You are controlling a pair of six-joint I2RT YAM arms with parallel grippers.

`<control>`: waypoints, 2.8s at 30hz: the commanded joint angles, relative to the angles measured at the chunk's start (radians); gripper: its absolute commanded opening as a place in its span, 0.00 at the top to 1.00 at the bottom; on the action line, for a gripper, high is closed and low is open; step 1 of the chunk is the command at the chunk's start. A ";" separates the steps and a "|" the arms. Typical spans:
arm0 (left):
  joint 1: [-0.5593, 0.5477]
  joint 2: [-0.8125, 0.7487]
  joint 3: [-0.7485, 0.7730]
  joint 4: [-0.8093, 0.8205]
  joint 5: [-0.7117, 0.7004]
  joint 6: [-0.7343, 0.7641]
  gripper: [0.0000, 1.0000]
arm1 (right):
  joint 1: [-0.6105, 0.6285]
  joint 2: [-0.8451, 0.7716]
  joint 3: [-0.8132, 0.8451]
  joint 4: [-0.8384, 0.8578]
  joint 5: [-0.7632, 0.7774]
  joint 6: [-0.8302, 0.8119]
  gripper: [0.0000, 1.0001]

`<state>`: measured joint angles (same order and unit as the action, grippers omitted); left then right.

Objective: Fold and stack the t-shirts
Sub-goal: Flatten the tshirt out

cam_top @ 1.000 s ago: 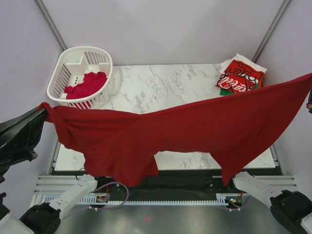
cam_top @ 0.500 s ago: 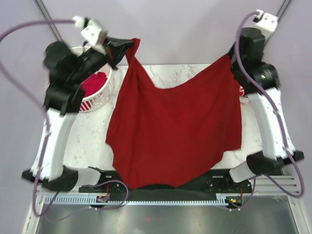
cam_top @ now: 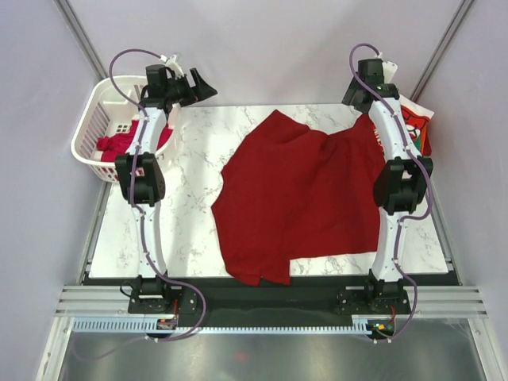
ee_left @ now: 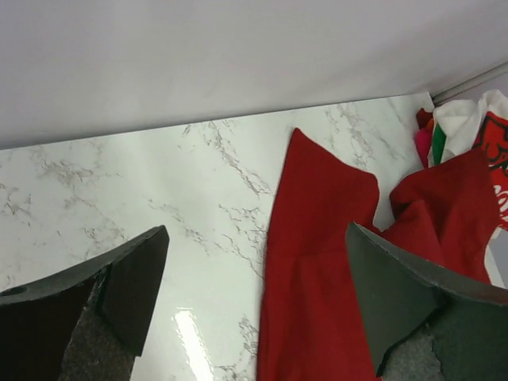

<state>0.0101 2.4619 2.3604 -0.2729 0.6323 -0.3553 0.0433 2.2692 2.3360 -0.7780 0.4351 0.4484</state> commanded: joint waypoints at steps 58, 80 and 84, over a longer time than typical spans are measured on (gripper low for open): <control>-0.128 0.042 -0.240 -0.239 -0.319 -0.010 0.07 | 0.171 -1.061 -1.124 0.192 -0.387 -0.014 0.02; -0.231 -0.490 -0.326 -0.288 -0.405 0.046 0.00 | 0.254 -1.016 -1.181 0.220 -0.355 0.024 0.02; -0.323 -0.774 -0.721 -0.290 -0.523 0.003 0.00 | 0.288 -1.014 -1.236 0.223 -0.360 0.047 0.02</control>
<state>-0.2531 1.9079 1.8709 -0.5472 0.2283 -0.3504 0.3107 1.2621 1.1320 -0.5758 0.0612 0.4667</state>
